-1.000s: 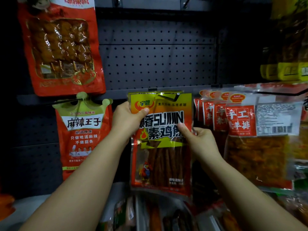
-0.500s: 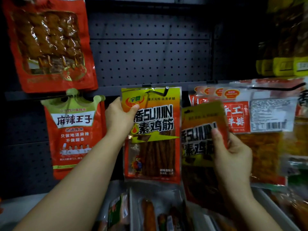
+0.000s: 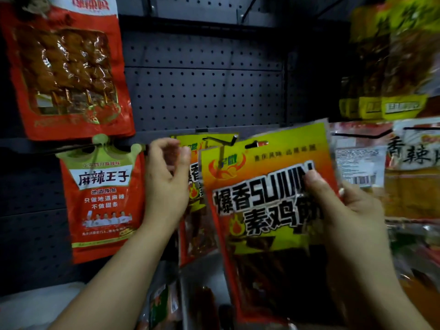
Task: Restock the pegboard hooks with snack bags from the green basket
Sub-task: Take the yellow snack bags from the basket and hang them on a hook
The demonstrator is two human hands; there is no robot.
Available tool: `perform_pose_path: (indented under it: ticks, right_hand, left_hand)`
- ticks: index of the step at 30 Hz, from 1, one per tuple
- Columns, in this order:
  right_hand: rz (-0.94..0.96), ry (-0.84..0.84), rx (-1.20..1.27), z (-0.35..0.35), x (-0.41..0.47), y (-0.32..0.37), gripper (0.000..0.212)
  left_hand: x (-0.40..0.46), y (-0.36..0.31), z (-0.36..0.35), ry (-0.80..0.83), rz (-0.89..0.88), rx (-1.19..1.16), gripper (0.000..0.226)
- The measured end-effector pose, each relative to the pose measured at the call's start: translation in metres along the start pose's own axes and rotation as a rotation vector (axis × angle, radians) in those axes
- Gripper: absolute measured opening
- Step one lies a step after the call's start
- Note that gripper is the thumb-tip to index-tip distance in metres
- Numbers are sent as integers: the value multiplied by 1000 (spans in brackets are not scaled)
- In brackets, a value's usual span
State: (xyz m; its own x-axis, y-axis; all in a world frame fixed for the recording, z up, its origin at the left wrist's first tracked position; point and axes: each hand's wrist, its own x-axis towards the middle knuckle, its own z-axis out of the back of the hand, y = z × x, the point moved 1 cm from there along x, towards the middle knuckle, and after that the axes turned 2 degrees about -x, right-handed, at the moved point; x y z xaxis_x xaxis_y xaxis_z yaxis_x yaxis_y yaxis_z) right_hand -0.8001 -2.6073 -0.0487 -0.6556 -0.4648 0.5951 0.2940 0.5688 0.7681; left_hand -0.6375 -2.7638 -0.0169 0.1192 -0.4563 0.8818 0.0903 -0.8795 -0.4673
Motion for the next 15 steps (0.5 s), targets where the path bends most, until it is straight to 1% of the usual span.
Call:
perform_pose_path:
  ticks: [1,2,3,5,7,10,13,15]
  right_hand:
    - [-47,8,34,-2,0,-4,27]
    - [-91,13,75,-5,1,-8,27]
    - [-138,30,123,-7,0,-11,26]
    - [-214,98,216,-12,-1,-17,22]
    - [-245,153,249,-13,-2,-21,16]
    - [-231,210,203,-14,0,-22,22]
    - [-188,242,182,-18,4,-16,31]
    - [-144,260,210,-23,6,-10,27]
  left_hand:
    - [-2,-7,1,58,61,-138,15]
    - [-3,-13,1,128,125,-261,23]
    - [-4,-17,1,201,168,-331,28]
    - [-7,-27,1,297,167,-363,24]
    - [-8,-35,3,305,129,-355,15]
    - [-10,-39,9,292,70,-313,17]
    - [-11,-44,16,263,-7,-327,19]
    - [-10,-49,20,225,-46,-341,16]
